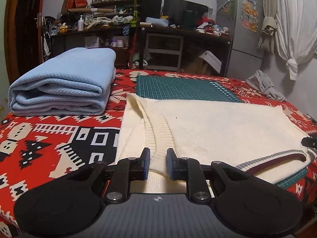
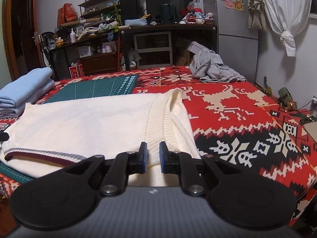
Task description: Fold clothes
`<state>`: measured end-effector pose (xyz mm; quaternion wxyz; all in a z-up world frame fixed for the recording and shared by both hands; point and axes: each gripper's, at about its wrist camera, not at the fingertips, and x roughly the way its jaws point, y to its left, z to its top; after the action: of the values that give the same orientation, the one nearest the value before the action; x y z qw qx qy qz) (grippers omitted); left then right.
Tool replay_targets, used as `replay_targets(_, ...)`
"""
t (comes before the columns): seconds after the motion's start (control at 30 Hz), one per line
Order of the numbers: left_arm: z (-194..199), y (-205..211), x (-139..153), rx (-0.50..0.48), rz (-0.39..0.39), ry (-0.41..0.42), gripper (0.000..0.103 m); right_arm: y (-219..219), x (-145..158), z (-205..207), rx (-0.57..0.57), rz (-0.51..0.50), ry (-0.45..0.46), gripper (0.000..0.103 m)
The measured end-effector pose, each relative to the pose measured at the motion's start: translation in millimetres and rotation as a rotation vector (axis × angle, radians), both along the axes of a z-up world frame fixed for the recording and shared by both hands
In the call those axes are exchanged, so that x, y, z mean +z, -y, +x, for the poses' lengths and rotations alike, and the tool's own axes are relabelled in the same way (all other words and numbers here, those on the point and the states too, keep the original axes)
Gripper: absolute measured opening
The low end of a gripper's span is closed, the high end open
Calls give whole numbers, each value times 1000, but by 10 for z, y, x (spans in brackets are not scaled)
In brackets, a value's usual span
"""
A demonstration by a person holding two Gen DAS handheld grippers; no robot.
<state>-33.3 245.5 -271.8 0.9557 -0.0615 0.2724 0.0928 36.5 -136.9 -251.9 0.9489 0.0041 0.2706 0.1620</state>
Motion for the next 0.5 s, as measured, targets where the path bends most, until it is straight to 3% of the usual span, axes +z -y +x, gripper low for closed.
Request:
replay_targets(0.2, 12, 13, 3, 5, 12, -9, 21, 14, -9, -41, -4, 5, -2, 19)
replay_targets(0.27, 12, 25, -2, 1, 21, -11, 22, 4, -7, -66, 10, -2, -4, 31)
replay_targets(0.43, 8, 9, -4, -5, 18, -12, 22, -57, 36, -150, -3, -32, -19, 42)
replay_targets(0.5, 6, -9, -8, 0, 9, -12, 26, -88, 86, -176, -15, -21, -17, 51)
